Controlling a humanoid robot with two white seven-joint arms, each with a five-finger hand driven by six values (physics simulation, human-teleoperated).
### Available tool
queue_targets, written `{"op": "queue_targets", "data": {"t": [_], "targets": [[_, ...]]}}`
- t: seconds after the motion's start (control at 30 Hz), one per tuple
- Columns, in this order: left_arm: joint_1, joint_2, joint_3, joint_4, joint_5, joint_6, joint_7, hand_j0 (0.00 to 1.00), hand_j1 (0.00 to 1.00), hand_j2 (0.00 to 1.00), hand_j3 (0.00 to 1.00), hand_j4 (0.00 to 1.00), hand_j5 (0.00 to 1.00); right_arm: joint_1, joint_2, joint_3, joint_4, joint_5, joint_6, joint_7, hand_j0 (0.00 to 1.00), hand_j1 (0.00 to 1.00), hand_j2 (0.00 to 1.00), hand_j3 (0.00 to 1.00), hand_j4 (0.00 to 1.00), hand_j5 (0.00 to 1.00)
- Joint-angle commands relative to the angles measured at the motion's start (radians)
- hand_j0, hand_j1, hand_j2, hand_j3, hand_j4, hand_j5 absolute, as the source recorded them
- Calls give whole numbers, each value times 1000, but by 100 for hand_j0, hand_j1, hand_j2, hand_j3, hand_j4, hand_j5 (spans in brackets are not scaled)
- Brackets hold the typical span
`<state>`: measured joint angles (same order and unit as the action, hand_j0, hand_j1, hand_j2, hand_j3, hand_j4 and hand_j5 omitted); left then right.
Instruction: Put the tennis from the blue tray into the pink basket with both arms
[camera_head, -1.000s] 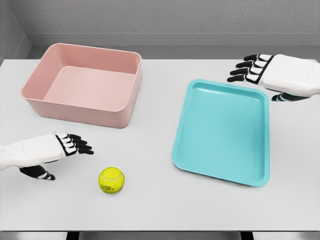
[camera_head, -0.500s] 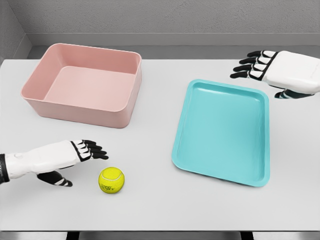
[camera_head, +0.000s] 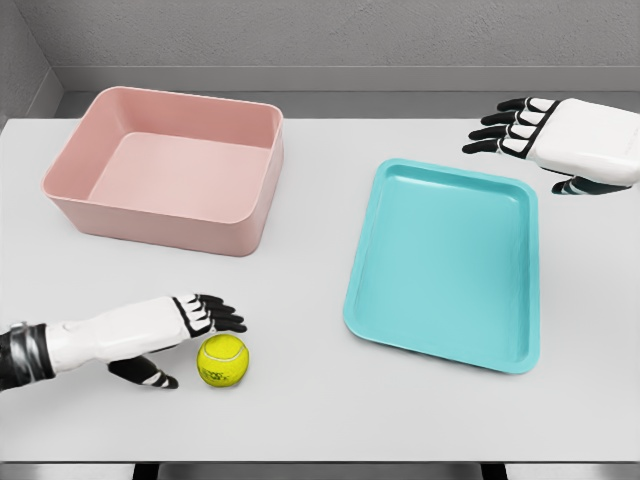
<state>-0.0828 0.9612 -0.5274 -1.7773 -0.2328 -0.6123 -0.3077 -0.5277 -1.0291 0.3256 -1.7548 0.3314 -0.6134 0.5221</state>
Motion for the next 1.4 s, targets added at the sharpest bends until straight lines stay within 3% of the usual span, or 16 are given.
{"op": "queue_targets", "data": {"t": [0.0, 0.47, 0.9, 1.07, 1.37], "targets": [[0, -16, -14, -1, 7, 1, 1, 100, 100, 100, 100, 100, 100, 0, 0, 0, 0, -5, 3, -1, 100, 100, 100, 100, 100, 100], [-6, -67, -28, -1, 7, 1, -2, 100, 100, 100, 100, 100, 100, 23, 12, 9, 0, -5, 3, -1, 100, 100, 100, 100, 100, 100], [-32, -62, -46, -1, 7, 1, -4, 100, 100, 100, 100, 100, 100, 21, 27, 12, 0, -5, 3, -1, 100, 100, 100, 100, 100, 100], [-34, -62, -69, -1, 7, 1, -7, 95, 95, 95, 95, 95, 95, 21, 27, 12, 0, -5, 3, -1, 100, 100, 100, 100, 100, 100], [-34, -56, -71, -1, 6, 1, -10, 75, 75, 75, 75, 75, 75, 20, 35, 12, 0, -5, 3, -1, 100, 100, 100, 100, 100, 100]]}}
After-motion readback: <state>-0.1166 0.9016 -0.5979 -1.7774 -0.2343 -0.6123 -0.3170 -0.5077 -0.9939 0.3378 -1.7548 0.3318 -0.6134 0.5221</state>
